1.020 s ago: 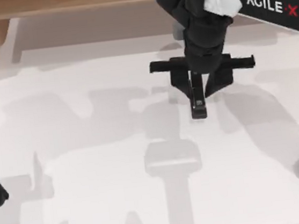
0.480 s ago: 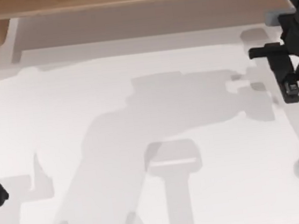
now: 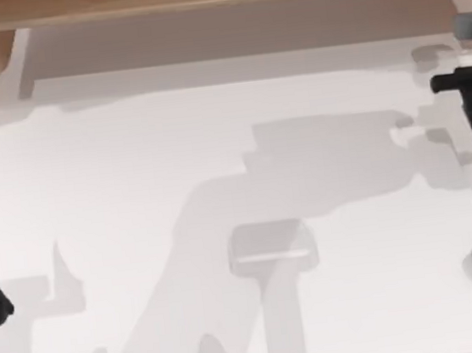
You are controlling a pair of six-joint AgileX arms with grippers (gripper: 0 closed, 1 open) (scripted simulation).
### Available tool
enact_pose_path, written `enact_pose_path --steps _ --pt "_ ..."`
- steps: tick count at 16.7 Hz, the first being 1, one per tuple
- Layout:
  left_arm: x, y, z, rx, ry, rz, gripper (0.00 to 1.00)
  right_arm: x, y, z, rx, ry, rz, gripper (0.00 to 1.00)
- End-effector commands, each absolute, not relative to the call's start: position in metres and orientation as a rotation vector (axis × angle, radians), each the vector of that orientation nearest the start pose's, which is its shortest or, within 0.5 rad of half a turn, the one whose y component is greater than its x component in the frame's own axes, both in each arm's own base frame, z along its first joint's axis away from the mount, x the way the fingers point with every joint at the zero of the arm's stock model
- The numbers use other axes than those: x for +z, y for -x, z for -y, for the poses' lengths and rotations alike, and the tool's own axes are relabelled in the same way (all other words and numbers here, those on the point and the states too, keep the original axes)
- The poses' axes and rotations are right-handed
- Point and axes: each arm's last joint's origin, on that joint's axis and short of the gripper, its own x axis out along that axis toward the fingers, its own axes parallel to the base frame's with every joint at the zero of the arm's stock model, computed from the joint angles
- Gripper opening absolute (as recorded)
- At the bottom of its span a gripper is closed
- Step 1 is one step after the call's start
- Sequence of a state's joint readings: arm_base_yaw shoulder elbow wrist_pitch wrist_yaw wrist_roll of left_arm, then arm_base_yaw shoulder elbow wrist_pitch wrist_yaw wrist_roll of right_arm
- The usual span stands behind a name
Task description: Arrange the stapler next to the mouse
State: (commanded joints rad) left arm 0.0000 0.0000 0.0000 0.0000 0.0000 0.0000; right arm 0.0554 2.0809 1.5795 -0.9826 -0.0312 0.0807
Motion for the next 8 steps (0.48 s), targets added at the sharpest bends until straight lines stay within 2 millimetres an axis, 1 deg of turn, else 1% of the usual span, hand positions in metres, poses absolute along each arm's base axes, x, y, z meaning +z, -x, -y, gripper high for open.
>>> enact_pose_path --steps 4,8 --pt "0.16 -0.1057 0.0012 0.0 0.0 0.0 1.0 0.1658 -0.4067 -0.0301 0.022 -0.035 -1.488 0.0" --pt "0.16 -0.1057 0.0012 0.0 0.0 0.0 1.0 0.1693 -0.4082 -0.0326 0.029 -0.023 -1.473 0.0"
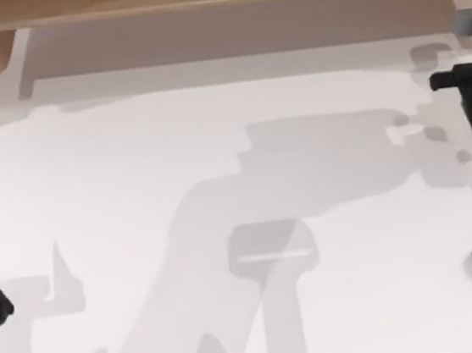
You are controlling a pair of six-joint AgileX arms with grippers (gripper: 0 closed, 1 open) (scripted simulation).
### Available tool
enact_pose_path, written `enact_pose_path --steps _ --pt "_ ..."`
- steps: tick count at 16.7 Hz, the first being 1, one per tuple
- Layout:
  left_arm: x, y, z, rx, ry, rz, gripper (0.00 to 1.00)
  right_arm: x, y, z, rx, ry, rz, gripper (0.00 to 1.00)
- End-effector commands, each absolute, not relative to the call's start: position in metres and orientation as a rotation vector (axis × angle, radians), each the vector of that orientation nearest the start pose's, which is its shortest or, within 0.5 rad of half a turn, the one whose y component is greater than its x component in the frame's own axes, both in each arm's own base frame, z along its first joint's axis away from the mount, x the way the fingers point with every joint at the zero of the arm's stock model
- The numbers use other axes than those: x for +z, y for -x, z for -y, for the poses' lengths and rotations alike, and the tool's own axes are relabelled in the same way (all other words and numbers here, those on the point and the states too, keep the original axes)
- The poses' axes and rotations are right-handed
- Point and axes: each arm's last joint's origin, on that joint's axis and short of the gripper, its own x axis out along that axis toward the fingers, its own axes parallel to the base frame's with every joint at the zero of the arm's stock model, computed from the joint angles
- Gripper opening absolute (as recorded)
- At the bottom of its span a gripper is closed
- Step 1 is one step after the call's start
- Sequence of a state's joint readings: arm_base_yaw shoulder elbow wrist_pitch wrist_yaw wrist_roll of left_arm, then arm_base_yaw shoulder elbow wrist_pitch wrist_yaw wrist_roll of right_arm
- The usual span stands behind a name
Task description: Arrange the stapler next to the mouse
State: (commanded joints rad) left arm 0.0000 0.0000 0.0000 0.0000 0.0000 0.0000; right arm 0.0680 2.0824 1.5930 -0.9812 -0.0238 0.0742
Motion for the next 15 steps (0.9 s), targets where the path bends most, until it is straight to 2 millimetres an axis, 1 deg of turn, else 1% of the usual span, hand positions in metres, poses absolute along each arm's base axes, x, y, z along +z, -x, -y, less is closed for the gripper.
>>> enact_pose_path --steps 9,15 --pt "0.16 -0.106 0.001 0.0 0.0 0.0 1.0 0.181 -0.413 -0.031 0.022 -0.029 -1.41 0.0" --pt "0.16 -0.106 0.001 0.0 0.0 0.0 1.0 0.181 -0.414 -0.029 0.019 -0.037 -1.383 0.0"
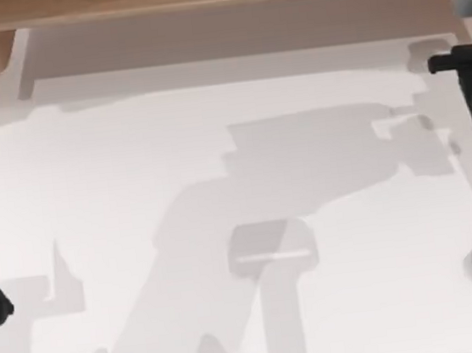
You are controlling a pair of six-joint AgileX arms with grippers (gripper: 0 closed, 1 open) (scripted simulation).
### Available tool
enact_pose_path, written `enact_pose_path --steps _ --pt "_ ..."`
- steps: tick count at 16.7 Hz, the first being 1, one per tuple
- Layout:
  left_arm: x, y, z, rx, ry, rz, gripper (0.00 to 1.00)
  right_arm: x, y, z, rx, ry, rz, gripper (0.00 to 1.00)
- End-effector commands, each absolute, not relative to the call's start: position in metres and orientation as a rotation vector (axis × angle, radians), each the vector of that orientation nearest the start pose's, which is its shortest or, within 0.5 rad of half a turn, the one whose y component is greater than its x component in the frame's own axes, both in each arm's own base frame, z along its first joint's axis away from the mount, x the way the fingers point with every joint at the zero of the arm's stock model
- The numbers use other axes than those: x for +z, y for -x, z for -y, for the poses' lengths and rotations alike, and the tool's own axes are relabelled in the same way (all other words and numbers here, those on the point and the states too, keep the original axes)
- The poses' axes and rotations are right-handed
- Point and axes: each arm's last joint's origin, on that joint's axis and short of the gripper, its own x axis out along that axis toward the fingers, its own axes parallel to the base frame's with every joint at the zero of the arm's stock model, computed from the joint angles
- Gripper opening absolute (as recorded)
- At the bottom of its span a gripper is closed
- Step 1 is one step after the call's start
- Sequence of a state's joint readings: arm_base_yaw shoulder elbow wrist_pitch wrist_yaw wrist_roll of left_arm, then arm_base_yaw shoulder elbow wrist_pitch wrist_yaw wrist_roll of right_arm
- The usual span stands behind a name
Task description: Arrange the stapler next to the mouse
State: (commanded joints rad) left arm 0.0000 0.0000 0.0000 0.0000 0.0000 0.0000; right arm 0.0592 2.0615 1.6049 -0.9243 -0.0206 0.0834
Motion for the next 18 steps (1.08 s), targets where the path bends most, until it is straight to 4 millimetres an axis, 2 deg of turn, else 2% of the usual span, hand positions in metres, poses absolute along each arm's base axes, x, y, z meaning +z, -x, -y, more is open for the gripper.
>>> enact_pose_path --steps 6,12,16,18 --pt "0.16 -0.106 0.001 0.0 0.0 0.0 1.0 0.169 -0.414 -0.029 0.022 -0.042 -1.394 0.0" --pt "0.16 -0.106 0.001 0.0 0.0 0.0 1.0 0.137 -0.408 -0.029 0.019 -0.042 -1.486 0.0" --pt "0.16 -0.106 0.001 0.0 0.0 0.0 1.0 0.137 -0.408 -0.029 0.019 -0.042 -1.486 0.0" --pt "0.16 -0.106 0.001 0.0 0.0 0.0 1.0 0.137 -0.408 -0.029 0.019 -0.042 -1.486 0.15"
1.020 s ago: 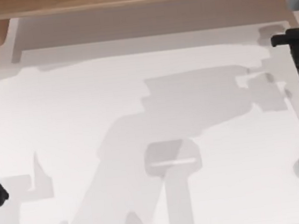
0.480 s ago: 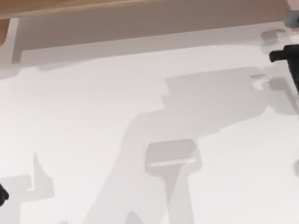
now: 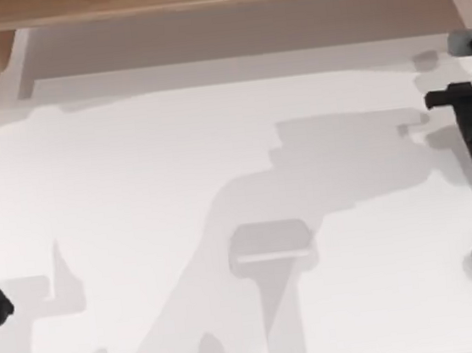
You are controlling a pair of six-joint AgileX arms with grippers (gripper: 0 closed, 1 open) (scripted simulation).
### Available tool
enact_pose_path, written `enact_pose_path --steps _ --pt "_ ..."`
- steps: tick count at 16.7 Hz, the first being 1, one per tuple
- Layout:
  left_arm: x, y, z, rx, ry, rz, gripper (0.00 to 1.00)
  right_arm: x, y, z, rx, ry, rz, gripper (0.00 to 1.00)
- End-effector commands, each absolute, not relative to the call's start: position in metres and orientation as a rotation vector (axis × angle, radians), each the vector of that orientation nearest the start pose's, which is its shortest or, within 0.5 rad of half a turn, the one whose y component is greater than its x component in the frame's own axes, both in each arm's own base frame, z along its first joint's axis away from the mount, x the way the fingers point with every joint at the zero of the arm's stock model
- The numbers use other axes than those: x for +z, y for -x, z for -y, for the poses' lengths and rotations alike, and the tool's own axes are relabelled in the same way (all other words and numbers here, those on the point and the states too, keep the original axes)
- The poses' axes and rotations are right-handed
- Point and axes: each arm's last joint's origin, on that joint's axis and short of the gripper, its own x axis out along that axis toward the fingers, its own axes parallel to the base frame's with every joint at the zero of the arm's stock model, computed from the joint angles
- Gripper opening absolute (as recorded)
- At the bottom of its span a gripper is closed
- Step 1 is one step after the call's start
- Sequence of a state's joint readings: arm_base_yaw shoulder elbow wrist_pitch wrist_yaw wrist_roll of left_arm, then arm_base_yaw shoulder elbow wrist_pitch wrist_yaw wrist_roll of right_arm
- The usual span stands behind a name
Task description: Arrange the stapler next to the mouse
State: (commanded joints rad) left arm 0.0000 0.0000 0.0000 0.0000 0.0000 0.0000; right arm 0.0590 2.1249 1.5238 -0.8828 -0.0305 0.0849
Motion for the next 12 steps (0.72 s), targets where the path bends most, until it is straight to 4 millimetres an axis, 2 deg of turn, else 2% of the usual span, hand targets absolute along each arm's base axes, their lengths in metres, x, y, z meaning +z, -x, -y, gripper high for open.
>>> enact_pose_path --steps 11,12 --pt "0.16 -0.1057 0.0012 0.0 0.0 0.0 1.0 0.1366 -0.4083 -0.0289 0.019 -0.042 -1.486 0.98" --pt "0.16 -0.1057 0.0012 0.0 0.0 0.0 1.0 0.1366 -0.4083 -0.0289 0.019 -0.042 -1.486 1.0"
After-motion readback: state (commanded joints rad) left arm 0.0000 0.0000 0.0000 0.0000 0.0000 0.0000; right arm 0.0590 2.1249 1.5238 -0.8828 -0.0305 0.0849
